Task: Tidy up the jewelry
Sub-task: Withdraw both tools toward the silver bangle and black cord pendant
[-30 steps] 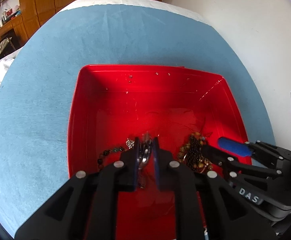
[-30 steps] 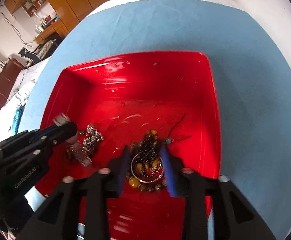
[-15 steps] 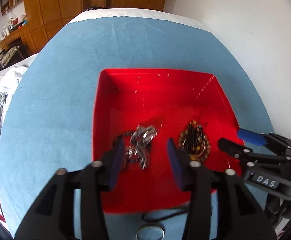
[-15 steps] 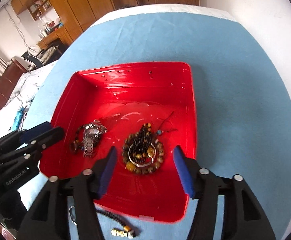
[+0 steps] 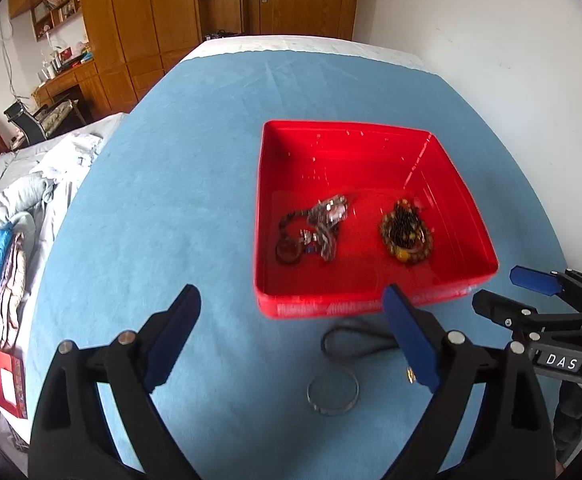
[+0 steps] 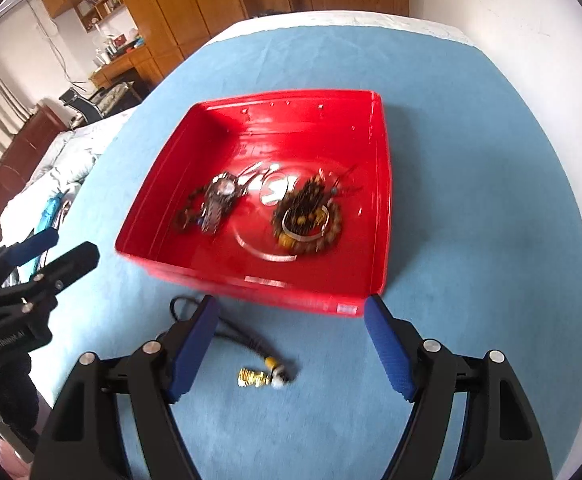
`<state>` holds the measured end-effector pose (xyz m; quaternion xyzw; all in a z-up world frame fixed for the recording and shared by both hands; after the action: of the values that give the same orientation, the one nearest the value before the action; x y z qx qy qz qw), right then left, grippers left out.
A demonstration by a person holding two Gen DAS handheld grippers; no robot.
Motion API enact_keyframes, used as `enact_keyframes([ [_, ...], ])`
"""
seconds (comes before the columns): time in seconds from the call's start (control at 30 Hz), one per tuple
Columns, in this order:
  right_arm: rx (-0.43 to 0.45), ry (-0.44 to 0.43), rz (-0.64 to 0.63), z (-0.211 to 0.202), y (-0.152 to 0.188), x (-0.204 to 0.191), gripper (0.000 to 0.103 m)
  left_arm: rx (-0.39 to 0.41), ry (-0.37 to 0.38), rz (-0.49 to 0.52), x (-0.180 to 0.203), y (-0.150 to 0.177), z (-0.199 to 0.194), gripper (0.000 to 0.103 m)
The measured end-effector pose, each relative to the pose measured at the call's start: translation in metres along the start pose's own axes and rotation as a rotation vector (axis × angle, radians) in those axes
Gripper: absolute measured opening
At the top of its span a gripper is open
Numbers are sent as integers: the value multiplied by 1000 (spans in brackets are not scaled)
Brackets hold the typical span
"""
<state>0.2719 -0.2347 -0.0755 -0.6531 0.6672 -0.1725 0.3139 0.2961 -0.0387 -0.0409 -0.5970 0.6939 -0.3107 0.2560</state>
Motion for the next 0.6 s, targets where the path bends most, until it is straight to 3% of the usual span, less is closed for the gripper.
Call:
enact_keyframes([
  [0.6, -106, -41, -2, 5, 62, -14, 76, -105, -5, -14, -3, 70, -6, 96],
])
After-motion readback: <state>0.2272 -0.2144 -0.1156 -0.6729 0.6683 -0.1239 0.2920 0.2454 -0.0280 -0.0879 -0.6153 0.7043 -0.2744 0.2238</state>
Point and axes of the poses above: each gripper's, at about its wrist camera, not at the fingertips, and z roughly the way its jaws point, x to its right, y to its underside, the point moved 10 cm from there along z, roughly the way its jaws point, and after that the axes turned 14 degrees about x, right-handed, at the moved point
